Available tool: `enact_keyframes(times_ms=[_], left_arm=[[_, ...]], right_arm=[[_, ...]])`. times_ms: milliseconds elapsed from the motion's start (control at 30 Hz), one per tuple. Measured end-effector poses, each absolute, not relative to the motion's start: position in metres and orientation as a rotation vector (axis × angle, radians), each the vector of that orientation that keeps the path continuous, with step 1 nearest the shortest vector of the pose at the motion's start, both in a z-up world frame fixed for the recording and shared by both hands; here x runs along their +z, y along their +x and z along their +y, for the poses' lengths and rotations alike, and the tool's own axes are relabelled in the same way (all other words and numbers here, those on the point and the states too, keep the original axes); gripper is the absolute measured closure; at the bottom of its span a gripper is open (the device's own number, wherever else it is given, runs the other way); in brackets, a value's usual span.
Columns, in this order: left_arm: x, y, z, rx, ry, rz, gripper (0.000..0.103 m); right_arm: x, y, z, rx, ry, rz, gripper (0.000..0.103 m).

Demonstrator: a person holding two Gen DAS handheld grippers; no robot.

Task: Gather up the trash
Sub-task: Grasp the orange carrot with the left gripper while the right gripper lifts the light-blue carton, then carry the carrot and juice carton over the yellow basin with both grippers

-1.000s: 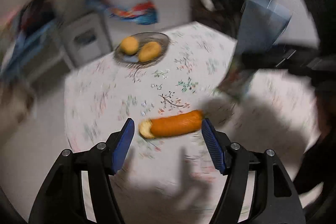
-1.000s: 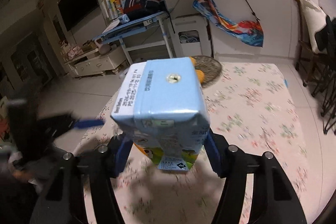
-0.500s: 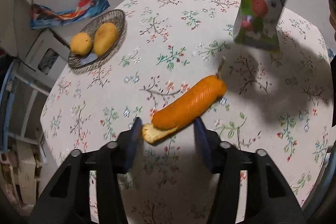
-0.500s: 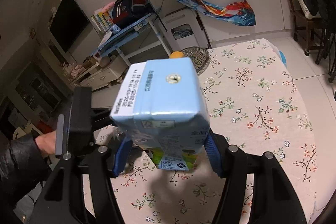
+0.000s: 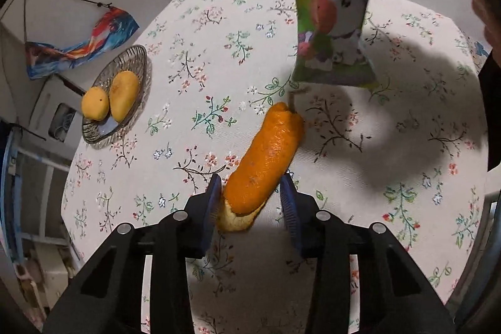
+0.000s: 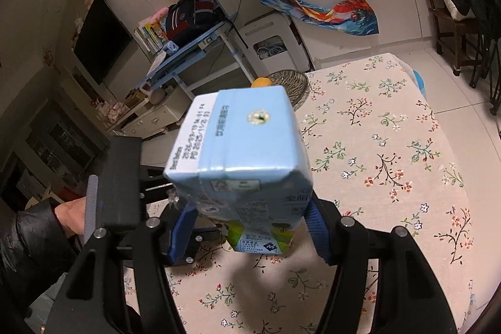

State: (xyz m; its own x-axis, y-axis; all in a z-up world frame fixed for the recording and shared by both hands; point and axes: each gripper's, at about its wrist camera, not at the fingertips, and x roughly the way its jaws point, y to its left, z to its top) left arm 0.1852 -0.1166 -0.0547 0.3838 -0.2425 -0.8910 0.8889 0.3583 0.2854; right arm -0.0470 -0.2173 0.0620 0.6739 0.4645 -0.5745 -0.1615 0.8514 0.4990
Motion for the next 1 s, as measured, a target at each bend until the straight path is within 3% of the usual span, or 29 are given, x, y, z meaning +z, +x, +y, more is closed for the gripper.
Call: enact_keyframes(times_ms=[267,633,1000], left_arm=[[-0.056,0.187,-0.113,-0.764,0.706,0.900,0.092],[-0.021,0.143,-0.037,-0.541,0.257,0.932,0.094],[0.014,0.065,-0.004,-0.410,0.119,0.823,0.094]], right_arm=[[0.063,-0.047,-0.220,0.357,0.427,0.755,0.041],[0.076,-0.072,-0.217,0.371,0.421,0.721,0.041],[0.068,-0.133,-0.190,0.411,0.437,0.726,0.041]])
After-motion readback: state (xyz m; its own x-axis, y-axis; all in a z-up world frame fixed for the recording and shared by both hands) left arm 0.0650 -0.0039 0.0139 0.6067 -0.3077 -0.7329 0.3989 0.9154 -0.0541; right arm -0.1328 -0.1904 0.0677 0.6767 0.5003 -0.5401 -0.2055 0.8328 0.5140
